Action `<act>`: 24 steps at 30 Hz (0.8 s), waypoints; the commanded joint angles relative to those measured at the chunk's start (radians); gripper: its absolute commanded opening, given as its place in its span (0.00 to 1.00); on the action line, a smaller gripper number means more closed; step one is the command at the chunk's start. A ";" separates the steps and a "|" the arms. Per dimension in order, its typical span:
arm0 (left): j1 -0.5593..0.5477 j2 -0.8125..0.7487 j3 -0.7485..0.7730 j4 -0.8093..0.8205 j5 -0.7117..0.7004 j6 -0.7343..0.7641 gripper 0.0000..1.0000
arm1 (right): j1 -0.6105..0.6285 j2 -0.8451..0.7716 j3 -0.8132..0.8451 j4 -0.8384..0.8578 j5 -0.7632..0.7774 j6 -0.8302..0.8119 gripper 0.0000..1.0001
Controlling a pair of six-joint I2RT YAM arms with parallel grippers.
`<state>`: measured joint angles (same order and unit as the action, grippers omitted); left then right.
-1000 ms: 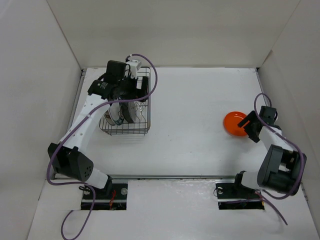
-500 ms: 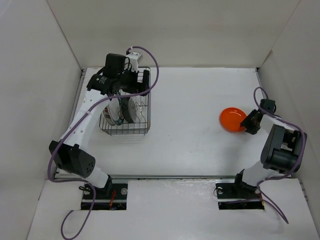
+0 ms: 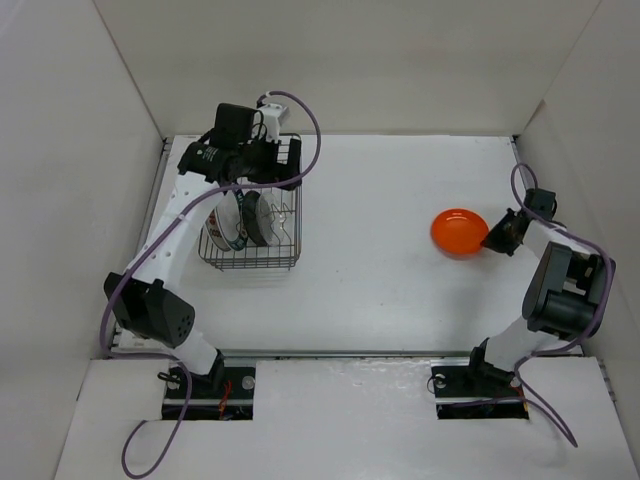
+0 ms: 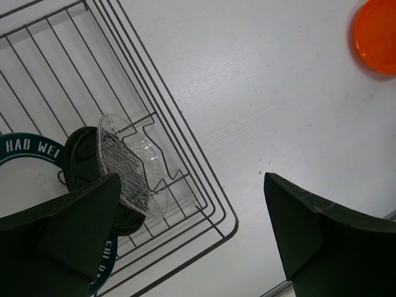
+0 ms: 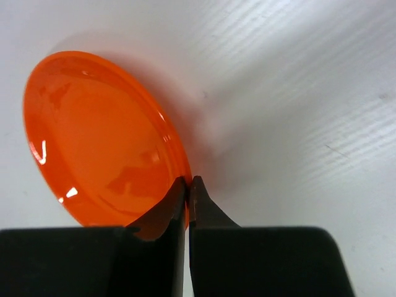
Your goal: Load the plates into the dish rack
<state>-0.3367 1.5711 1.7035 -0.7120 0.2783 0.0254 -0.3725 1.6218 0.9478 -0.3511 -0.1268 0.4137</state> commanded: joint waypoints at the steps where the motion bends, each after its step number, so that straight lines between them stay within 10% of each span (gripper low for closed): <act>1: -0.002 0.015 0.120 -0.007 0.057 0.053 1.00 | -0.003 -0.092 -0.055 0.099 -0.130 -0.027 0.00; 12: -0.021 0.331 0.522 -0.093 0.622 0.076 1.00 | 0.171 -0.482 -0.149 0.431 -0.284 0.020 0.00; 24: -0.090 0.400 0.412 -0.001 0.753 0.068 1.00 | 0.435 -0.451 -0.032 0.560 -0.373 -0.004 0.00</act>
<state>-0.4107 1.9945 2.1391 -0.7399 0.9916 0.0795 0.0563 1.1671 0.8501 0.0902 -0.4522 0.4072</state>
